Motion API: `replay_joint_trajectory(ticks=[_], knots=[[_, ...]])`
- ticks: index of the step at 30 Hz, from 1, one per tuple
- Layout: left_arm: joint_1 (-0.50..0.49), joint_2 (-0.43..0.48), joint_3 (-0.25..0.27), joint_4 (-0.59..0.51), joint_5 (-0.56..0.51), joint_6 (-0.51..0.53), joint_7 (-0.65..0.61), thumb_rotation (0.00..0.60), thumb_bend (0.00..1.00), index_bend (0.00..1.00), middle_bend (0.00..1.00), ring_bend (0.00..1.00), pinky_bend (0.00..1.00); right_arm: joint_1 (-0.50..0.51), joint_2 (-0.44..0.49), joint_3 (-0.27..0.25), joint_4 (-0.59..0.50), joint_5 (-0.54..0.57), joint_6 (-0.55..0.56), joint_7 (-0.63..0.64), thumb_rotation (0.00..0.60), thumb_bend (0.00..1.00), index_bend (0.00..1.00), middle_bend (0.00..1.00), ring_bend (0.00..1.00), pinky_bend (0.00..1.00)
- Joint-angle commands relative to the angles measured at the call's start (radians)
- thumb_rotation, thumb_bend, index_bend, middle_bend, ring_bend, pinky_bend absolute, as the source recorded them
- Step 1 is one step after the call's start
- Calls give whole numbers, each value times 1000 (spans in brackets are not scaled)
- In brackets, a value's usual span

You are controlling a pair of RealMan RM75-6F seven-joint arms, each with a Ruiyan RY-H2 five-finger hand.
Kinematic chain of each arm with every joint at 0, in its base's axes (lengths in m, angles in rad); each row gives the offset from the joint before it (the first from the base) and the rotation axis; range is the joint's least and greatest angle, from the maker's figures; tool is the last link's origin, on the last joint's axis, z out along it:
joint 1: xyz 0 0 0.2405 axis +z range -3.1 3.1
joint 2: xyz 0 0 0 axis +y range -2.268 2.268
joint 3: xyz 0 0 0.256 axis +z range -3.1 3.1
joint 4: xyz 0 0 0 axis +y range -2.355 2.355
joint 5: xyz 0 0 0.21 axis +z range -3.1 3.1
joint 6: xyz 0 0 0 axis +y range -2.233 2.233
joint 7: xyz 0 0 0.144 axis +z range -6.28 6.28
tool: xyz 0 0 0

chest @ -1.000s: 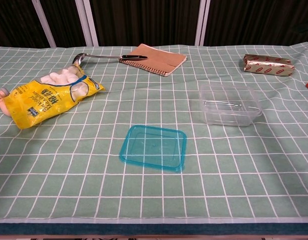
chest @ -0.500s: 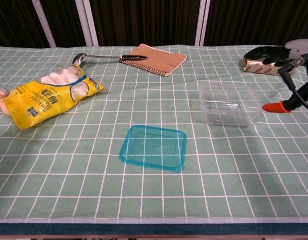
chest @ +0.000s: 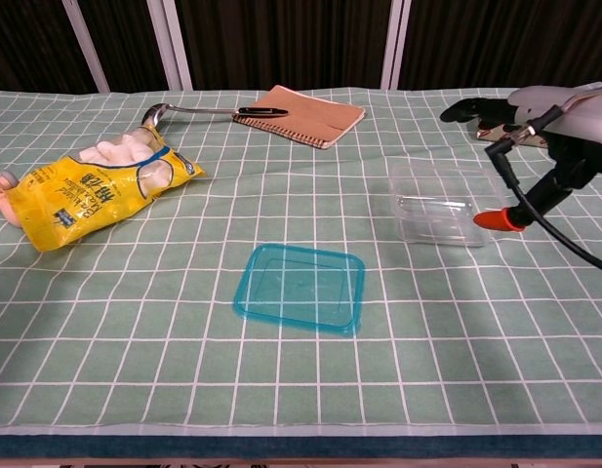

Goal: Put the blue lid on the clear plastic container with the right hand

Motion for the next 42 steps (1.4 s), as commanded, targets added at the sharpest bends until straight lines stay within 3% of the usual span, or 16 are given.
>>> replay_joint_trajectory(ticks=[1, 24, 42], knots=[[0, 1, 1, -1, 0, -1, -2, 600, 354, 132, 0, 0, 0, 30, -25, 15, -14, 49, 14, -37, 600, 307, 0, 0, 0, 0], [-3, 17, 2, -17, -17, -16, -34, 600, 355, 132, 0, 0, 0, 162, -333, 22, 101, 188, 123, -190, 600, 241, 0, 0, 0, 0], [-7, 23, -3, -26, -48, -32, -45, 600, 361, 132, 0, 0, 0, 227, -478, 37, 233, 293, 126, -261, 600, 240, 0, 0, 0, 0]])
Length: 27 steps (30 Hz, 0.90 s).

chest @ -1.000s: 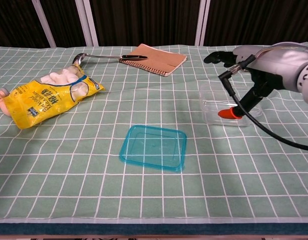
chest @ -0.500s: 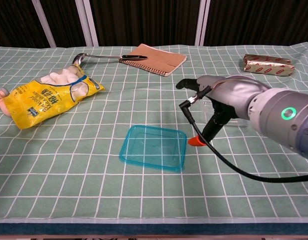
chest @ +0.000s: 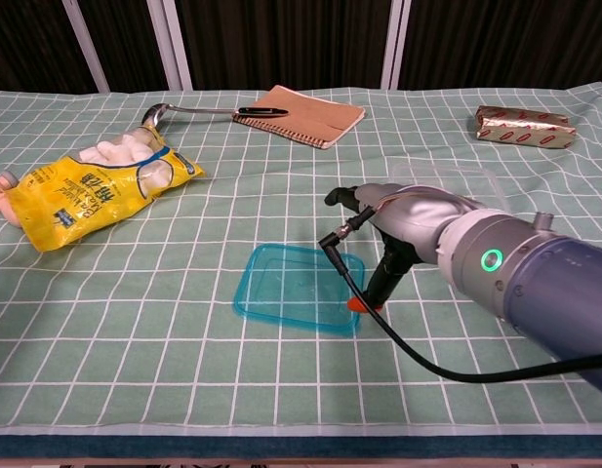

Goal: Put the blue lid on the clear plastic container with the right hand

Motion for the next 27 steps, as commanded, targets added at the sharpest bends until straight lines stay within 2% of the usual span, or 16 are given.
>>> replay_joint_trajectory(ticks=[1, 9, 18, 24, 27], knots=[[-1, 1, 0, -1, -1, -1, -2, 600, 361, 132, 0, 0, 0, 15, -22, 15, 18, 24, -5, -13, 600, 240, 0, 0, 0, 0], [-3, 5, -1, -4, -9, -7, -9, 600, 361, 132, 0, 0, 0, 39, -81, 31, 81, 43, 2, -25, 600, 236, 0, 0, 0, 0], [-4, 9, -2, -9, -16, -11, -16, 600, 361, 132, 0, 0, 0, 74, -145, 77, 128, 106, 31, -78, 600, 229, 0, 0, 0, 0], [-6, 12, -1, -12, -21, -16, -22, 600, 361, 132, 0, 0, 0, 93, -178, 132, 107, 174, 67, -110, 600, 228, 0, 0, 0, 0], [-6, 14, -1, -14, -22, -17, -23, 600, 361, 132, 0, 0, 0, 102, -195, 143, 121, 185, 83, -119, 600, 228, 0, 0, 0, 0]])
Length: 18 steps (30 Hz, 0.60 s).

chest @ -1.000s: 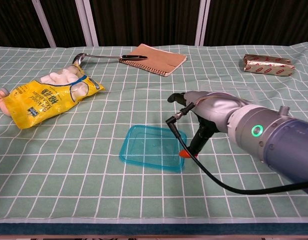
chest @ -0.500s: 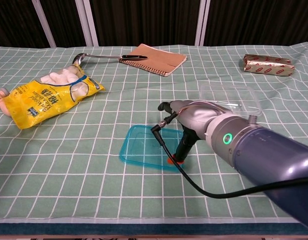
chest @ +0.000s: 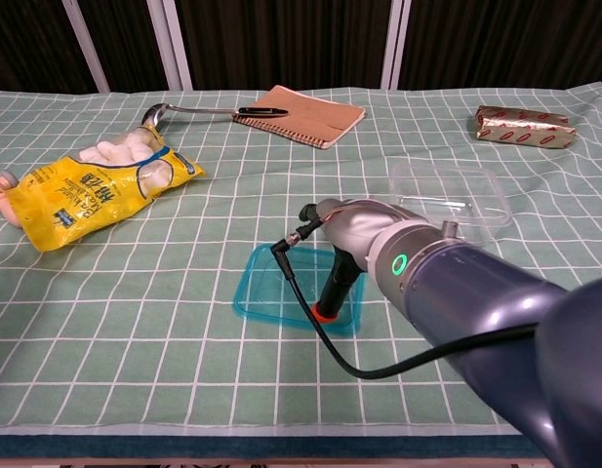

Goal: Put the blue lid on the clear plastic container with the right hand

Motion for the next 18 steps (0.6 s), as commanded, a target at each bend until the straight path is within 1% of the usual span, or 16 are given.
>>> replay_joint_trajectory(ticks=[1, 4, 8, 10, 18], knots=[[0, 1, 0, -1, -1, 0, -1, 600, 361, 132, 0, 0, 0, 9, -19, 12, 11, 14, 16, -9, 600, 229, 0, 0, 0, 0], [0, 2, -1, -2, -4, -1, -4, 600, 361, 132, 0, 0, 0, 12, -36, 20, 23, 30, 23, -10, 600, 226, 0, 0, 0, 0], [-1, 3, -1, -3, -5, -2, -4, 600, 361, 132, 0, 0, 0, 18, -53, 28, 33, 40, 36, -18, 600, 171, 0, 11, 0, 0], [-1, 3, -1, -3, -5, -1, -5, 600, 361, 132, 0, 0, 0, 24, -67, 33, 41, 50, 46, -27, 600, 158, 0, 12, 0, 0], [-1, 3, 0, -3, -7, -1, -4, 600, 361, 132, 0, 0, 0, 35, -108, 37, 104, 29, 36, -14, 600, 157, 0, 15, 0, 0]])
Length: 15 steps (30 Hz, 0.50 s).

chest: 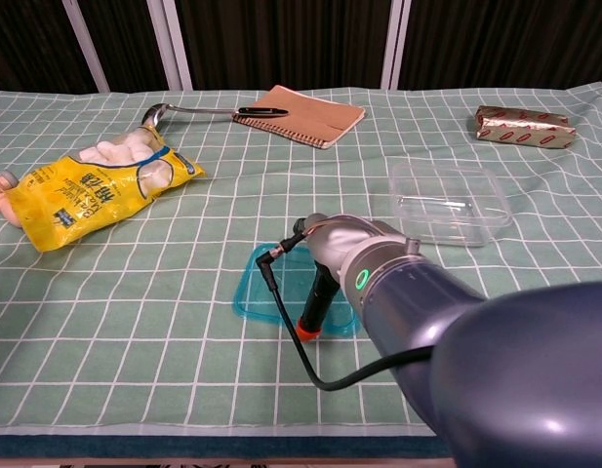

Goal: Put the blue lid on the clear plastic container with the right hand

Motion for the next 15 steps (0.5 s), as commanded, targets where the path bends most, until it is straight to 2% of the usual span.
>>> replay_joint_trajectory(ticks=[1, 15], knots=[[0, 0, 0, 0, -1, -1, 1, 600, 361, 132, 0, 0, 0, 3, -10, -2, 19, -11, -1, 2, 600, 157, 0, 17, 0, 0], [-2, 0, 0, 1, -4, -2, 2, 600, 361, 132, 0, 0, 0, 0, -43, 6, 76, -30, -30, 14, 600, 155, 0, 95, 0, 0]])
